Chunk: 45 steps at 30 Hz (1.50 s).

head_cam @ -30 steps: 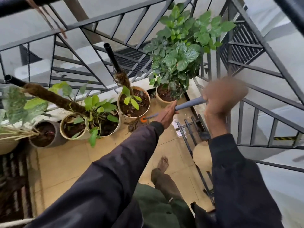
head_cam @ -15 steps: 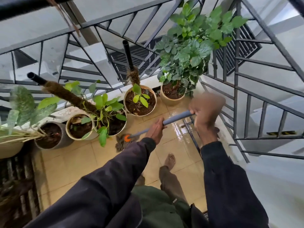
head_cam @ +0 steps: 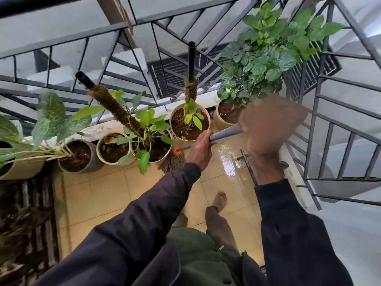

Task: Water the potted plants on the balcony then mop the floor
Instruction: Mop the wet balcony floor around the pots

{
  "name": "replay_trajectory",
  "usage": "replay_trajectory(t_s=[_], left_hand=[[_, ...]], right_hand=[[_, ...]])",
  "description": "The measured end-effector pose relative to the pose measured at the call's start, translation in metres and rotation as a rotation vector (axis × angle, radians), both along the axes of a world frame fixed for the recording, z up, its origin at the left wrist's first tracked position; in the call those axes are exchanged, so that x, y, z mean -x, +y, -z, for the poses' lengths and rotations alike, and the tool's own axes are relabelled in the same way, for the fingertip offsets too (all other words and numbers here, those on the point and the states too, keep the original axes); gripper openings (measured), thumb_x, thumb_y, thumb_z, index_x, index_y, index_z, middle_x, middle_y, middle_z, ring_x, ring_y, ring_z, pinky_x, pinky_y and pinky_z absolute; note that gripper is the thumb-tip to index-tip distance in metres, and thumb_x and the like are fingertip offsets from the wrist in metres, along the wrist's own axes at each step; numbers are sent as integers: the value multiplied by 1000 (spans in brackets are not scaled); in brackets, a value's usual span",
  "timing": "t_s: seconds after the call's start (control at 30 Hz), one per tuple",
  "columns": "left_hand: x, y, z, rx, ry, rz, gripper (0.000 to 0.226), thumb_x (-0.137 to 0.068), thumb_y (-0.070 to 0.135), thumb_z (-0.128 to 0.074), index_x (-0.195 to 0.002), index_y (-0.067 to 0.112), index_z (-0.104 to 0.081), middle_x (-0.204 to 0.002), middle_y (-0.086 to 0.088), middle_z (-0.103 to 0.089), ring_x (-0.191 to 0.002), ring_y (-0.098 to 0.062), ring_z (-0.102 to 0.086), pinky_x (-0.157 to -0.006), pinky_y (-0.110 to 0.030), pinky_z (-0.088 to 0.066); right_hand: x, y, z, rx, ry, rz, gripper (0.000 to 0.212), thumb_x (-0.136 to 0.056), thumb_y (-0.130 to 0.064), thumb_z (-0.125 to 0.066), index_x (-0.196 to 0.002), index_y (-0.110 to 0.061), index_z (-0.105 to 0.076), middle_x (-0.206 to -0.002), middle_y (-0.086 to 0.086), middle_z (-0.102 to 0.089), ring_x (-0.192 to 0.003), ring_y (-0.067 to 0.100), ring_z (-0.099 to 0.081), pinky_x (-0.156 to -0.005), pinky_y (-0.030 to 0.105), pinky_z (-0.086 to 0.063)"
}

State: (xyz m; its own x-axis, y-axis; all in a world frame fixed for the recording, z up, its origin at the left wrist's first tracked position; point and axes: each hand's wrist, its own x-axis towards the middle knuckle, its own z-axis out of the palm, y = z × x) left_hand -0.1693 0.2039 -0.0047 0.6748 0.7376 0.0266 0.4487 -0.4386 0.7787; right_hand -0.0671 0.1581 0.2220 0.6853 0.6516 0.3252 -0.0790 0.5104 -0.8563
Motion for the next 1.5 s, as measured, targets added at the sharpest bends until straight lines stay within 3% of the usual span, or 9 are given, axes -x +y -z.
replay_trajectory(t_s=[0.1,0.23,0.37,0.53,0.73,0.87,1.03,1.2,1.5], left_hand=[[-1,19,-5,-48,-16,-32,22,-101,4,-54,-121,-6,-55,-112,-23,-61,-99,-35,-62,-90,-44,-53],[6,30,-3,-86,-30,-24,24,-101,12,-45,-113,-4,-57,-103,-18,-59,-86,-23,-55,-81,-32,-49],[21,43,26,133,105,-86,15,-90,-9,-56,-101,2,-58,-94,-15,-60,-80,-26,-52,-77,-49,-51],[15,45,23,207,130,-109,6,-97,1,-58,-102,3,-55,-95,-14,-61,-84,-31,-57,-72,-40,-42],[2,41,12,209,203,-56,6,-97,4,-58,-100,7,-55,-92,-10,-63,-85,-34,-61,-73,-41,-45],[3,24,14,206,237,-40,5,-100,13,-58,-100,12,-53,-92,-11,-64,-83,-36,-62,-71,-43,-49],[9,-2,18,209,385,-2,17,-104,25,-56,-114,11,-54,-103,-17,-67,-91,-37,-64,-75,-43,-47],[25,-26,20,203,454,54,11,-104,19,-54,-110,10,-53,-105,-16,-66,-96,-36,-64,-82,-44,-49],[27,-37,7,123,180,-31,15,-103,16,-56,-116,8,-56,-102,-17,-66,-89,-38,-64,-75,-47,-54]], right_hand=[[6,8,-7,-73,-38,-27,44,-76,1,-49,-52,-36,-50,-46,-20,-39,-31,8,-29,-48,22,-31],[12,11,8,-13,-25,-57,44,-77,-1,-48,-53,-36,-48,-48,-22,-41,-32,8,-31,-48,24,-32],[38,4,52,285,-47,-2,42,-76,-1,-50,-51,-34,-53,-48,-18,-44,-38,22,-38,-49,34,-33],[35,10,50,401,-65,69,46,-79,10,-45,-54,-24,-64,-41,-9,-42,-41,21,-39,-46,38,-34],[17,16,31,416,-6,116,47,-78,8,-45,-43,-24,-50,-40,-11,-34,-36,19,-31,-42,35,-30],[9,15,24,412,16,109,42,-77,8,-46,-48,-18,-59,-40,-10,-33,-35,15,-31,-43,31,-30],[-2,-7,38,354,129,134,44,-76,4,-48,-43,-26,-42,-39,-9,-27,-32,10,-27,-47,21,-30],[-3,-37,58,305,210,122,38,-77,5,-43,-47,-16,-34,-41,-1,-19,-34,10,-22,-48,18,-30],[4,-37,25,61,110,-21,37,-75,-2,-51,-48,-14,-30,-42,-9,-28,-33,7,-24,-49,21,-31]])
